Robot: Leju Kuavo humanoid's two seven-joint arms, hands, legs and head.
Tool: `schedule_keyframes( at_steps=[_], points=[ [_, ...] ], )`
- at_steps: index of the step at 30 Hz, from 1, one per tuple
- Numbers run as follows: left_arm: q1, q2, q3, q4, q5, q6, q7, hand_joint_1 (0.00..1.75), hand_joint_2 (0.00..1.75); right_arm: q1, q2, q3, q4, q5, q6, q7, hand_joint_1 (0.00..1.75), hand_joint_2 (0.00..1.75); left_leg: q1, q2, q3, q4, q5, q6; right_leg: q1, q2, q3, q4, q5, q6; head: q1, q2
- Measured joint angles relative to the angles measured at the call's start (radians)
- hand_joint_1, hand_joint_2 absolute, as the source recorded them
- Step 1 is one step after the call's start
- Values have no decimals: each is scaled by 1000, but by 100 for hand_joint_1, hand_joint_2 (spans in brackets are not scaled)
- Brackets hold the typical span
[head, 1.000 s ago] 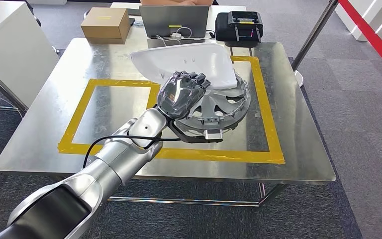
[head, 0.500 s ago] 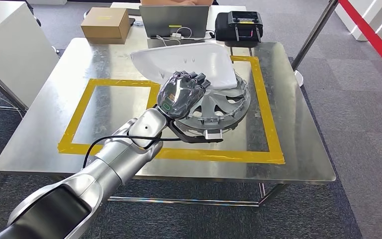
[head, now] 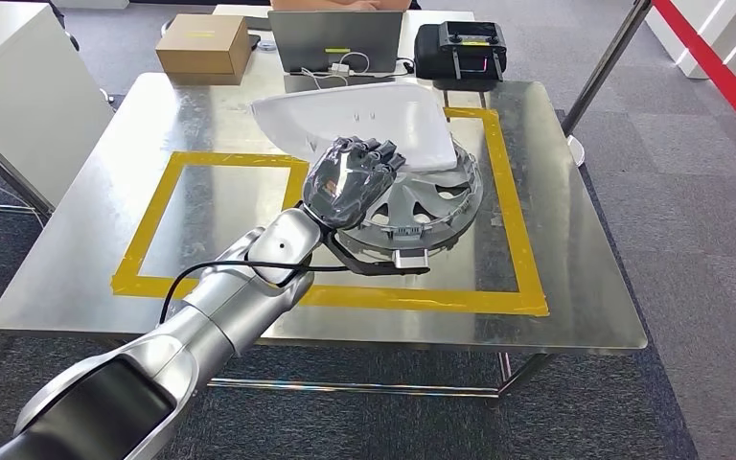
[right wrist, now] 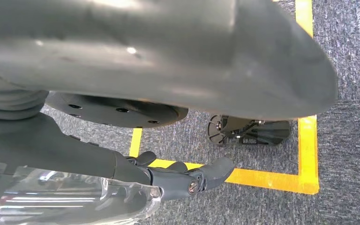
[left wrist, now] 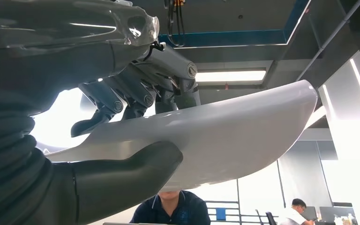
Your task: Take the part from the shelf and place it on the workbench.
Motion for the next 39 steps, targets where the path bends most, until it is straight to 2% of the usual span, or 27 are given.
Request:
schedule_keyframes(
  at_steps=[39],
  points=[
    [0, 0, 0, 0, 0, 0, 0, 175, 175, 0, 0, 0, 0, 0, 0, 0, 0, 0, 0, 0, 0, 0, 0, 0, 0, 0, 0, 0, 0, 0, 0, 0]
  ],
)
